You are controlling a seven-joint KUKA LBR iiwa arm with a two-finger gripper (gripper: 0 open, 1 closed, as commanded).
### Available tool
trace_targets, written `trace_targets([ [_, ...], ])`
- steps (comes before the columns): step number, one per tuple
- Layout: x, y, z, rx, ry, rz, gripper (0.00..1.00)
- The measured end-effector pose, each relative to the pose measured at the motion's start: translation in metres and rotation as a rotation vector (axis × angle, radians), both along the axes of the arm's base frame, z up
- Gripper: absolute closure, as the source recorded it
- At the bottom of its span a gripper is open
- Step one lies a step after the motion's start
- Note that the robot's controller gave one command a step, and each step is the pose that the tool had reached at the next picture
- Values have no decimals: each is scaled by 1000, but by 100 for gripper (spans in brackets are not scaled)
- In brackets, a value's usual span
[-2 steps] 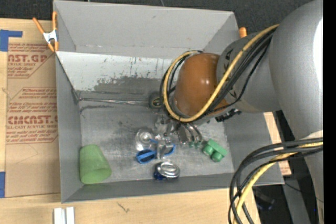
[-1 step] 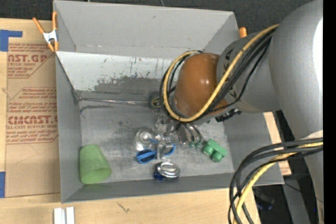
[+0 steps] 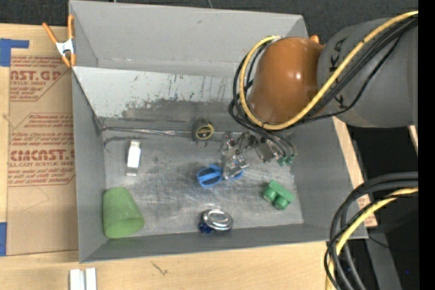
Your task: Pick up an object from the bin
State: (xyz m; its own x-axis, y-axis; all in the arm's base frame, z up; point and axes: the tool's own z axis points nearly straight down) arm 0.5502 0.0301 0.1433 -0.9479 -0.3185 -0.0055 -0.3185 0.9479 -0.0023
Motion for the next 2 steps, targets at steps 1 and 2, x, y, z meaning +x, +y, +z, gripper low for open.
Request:
trace_targets([
  [1, 18, 23, 50, 4, -2, -61, 100],
  [2, -12, -17, 144, 1, -5, -139, 100],
])
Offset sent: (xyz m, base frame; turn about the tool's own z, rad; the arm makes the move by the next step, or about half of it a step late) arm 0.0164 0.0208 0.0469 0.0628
